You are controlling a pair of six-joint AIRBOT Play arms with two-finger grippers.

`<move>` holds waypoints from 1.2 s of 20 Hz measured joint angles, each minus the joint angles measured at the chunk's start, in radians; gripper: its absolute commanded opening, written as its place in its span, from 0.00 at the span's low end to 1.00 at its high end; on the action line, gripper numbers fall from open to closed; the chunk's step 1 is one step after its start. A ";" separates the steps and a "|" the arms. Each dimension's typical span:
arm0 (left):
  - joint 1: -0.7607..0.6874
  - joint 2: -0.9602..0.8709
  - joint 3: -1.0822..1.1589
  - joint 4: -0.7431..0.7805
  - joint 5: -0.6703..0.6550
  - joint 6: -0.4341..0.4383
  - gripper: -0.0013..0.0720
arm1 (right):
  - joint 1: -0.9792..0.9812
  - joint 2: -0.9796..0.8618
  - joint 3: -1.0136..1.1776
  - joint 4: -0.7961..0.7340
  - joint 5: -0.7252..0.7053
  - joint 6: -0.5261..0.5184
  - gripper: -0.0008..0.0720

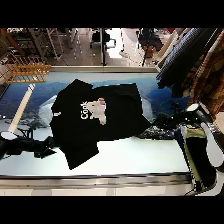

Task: Fold the clothes and pants, and hang the long-sleeved shirts on hangers.

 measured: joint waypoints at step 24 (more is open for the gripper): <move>-0.053 0.090 0.036 -0.152 0.003 0.038 0.02 | 0.047 0.054 -0.005 0.063 -0.042 -0.105 0.03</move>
